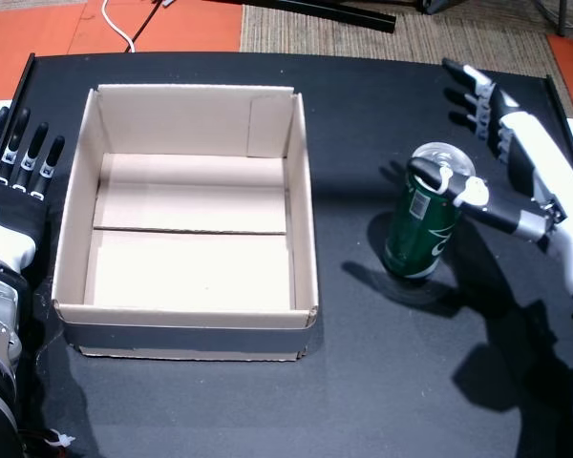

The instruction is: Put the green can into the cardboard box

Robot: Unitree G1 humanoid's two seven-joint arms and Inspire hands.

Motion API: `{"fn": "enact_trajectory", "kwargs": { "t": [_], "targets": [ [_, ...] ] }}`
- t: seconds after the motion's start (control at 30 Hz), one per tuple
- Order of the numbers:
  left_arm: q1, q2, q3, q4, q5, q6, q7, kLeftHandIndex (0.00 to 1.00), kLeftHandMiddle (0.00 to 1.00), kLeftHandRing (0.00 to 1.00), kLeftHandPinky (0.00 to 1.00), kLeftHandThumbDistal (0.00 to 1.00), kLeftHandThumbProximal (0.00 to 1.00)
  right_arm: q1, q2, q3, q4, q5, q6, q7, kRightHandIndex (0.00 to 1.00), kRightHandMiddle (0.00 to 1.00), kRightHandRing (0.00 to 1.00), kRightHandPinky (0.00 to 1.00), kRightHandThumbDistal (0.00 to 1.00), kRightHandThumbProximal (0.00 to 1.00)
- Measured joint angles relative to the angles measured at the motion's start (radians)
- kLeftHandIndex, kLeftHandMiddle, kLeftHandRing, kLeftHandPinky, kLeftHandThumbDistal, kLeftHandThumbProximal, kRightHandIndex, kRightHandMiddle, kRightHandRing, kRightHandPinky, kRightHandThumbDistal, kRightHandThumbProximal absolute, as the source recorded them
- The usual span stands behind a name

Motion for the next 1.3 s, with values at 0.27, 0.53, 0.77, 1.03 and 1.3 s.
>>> {"fn": "enact_trajectory", "kwargs": {
  "t": [0.27, 0.53, 0.77, 1.03, 1.3],
  "targets": [
    [0.0, 0.0, 0.001, 0.0, 0.0, 0.0, 0.0, 0.46, 0.47, 0.6, 0.74, 0.0, 1.0, -0.02, 0.0, -0.002, 0.009, 0.003, 0.003, 0.016, 0.99, 1.0, 1.0, 1.0, 0.84, 0.51],
    [0.0, 0.0, 0.001, 0.0, 0.0, 0.0, 0.0, 0.45, 0.46, 0.61, 0.75, 0.0, 1.0, -0.045, 0.0, -0.032, 0.063, 0.014, 0.007, 0.02, 1.0, 1.0, 1.0, 1.0, 0.82, 0.47],
    [0.0, 0.0, 0.001, 0.001, 0.0, 0.0, 0.0, 0.46, 0.47, 0.6, 0.76, 0.0, 1.0, -0.079, 0.0, -0.028, 0.099, -0.001, 0.044, -0.006, 1.0, 1.0, 1.0, 1.0, 0.95, 0.51],
    [0.0, 0.0, 0.001, 0.002, 0.0, 0.0, 0.0, 0.45, 0.47, 0.6, 0.73, 0.0, 1.0, -0.117, 0.0, 0.021, 0.135, -0.082, 0.134, -0.068, 1.0, 1.0, 1.0, 1.0, 1.0, 0.56],
    [0.0, 0.0, 0.001, 0.002, 0.0, 0.0, 0.0, 0.45, 0.47, 0.6, 0.72, 0.0, 1.0, -0.119, 0.0, 0.059, 0.144, -0.12, 0.172, -0.066, 1.0, 1.0, 1.0, 1.0, 1.0, 0.55]
  ]
}}
